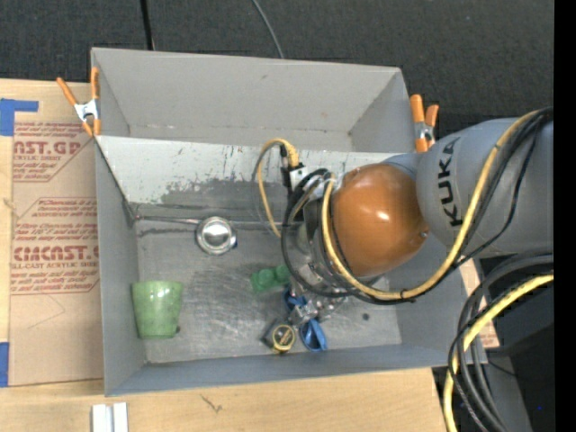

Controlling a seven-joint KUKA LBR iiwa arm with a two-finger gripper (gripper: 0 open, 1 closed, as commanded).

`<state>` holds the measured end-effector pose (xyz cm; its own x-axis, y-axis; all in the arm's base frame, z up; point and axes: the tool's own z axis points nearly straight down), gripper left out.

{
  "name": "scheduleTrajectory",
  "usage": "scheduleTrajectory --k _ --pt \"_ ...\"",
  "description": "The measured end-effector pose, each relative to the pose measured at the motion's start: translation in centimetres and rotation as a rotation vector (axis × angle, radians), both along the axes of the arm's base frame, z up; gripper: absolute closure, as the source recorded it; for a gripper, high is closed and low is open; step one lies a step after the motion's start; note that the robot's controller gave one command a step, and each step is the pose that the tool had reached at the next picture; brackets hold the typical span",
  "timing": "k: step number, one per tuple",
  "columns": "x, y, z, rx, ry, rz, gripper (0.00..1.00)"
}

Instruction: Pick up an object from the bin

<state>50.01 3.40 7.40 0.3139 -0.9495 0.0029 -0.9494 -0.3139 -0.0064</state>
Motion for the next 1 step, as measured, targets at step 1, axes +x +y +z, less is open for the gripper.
scheduleTrajectory --k 1 --pt "3.08 -2.19 15.68 0.003 -0.001 0.015 1.0"
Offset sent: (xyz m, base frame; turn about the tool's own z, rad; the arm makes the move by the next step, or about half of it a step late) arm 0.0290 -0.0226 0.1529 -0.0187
